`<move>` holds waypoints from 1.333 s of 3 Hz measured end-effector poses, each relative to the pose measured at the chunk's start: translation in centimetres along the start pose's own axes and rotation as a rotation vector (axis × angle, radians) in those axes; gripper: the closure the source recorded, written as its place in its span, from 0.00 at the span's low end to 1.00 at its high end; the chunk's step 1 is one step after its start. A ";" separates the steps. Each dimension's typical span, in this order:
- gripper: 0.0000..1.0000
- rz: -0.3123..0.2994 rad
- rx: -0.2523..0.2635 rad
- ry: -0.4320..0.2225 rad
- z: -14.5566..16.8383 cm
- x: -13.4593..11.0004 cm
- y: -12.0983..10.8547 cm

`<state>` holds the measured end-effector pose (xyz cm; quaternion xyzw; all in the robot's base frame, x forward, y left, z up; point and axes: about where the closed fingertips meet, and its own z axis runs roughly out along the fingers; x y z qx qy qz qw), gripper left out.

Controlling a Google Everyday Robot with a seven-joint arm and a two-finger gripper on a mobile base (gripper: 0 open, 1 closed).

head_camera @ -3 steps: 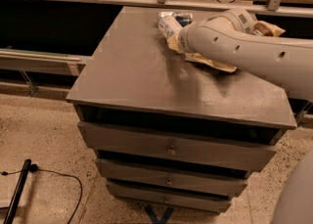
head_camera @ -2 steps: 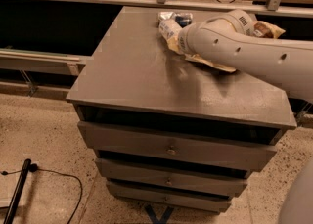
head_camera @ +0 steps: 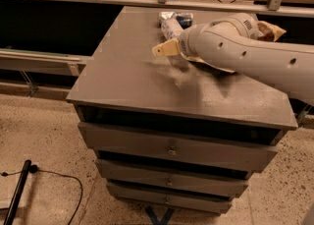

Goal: Move blue plastic bottle near redbull can

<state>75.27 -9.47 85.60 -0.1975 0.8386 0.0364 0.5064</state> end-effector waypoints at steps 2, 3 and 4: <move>0.00 -0.035 -0.064 -0.183 -6.5 0.5 2.1; 0.00 -0.062 -0.067 -0.227 -10.9 1.8 2.8; 0.00 -0.063 -0.067 -0.227 -10.9 1.8 2.8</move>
Offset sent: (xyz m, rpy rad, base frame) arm -0.1074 -0.0388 0.0489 0.1072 -0.2536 0.2311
